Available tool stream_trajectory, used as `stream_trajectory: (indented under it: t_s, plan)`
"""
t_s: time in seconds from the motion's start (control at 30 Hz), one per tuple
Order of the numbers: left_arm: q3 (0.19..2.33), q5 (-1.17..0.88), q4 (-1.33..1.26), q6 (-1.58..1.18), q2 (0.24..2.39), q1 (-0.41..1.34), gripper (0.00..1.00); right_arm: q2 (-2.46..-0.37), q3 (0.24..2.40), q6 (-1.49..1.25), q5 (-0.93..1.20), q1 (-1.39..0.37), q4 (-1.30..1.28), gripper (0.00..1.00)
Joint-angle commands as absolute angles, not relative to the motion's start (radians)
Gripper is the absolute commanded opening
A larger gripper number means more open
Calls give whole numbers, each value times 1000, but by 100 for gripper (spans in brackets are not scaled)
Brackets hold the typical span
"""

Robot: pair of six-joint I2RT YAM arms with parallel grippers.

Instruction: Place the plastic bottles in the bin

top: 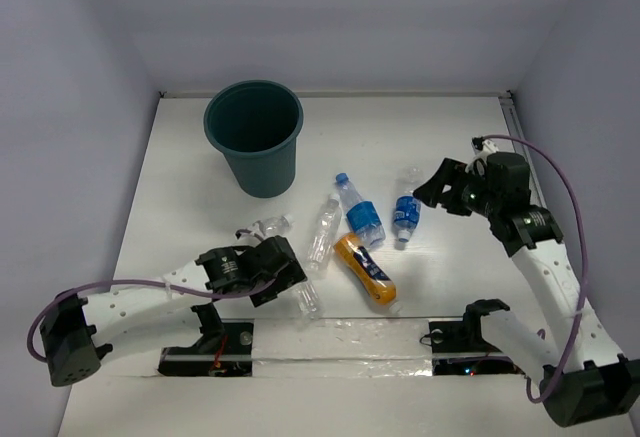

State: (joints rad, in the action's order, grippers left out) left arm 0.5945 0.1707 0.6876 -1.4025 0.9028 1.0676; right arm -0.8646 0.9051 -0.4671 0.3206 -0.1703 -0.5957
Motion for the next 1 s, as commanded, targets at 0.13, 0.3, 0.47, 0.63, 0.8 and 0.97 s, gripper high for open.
stream_trajectory:
  t_s: [0.13, 0.3, 0.47, 0.63, 0.8, 0.97]
  plan:
    - [520, 221, 494, -1387, 905, 933, 80, -1049, 929, -479, 215, -164, -456, 79]
    - [506, 203, 427, -1295, 939, 871, 79, -1204, 969, -488, 121, -164, -430, 89]
    - [489, 203, 371, -1249, 989, 836, 79, -1450, 1080, -482, 83, -164, -437, 92]
    - [463, 189, 334, -1235, 1011, 836, 77, -1629, 1181, -471, 72, -164, -457, 92]
    - [431, 176, 302, -1224, 1029, 836, 77, -1764, 1255, -471, 83, -164, -494, 92]
    - [448, 196, 331, -1207, 1014, 836, 60, -1813, 1247, -488, 115, -164, -479, 84]
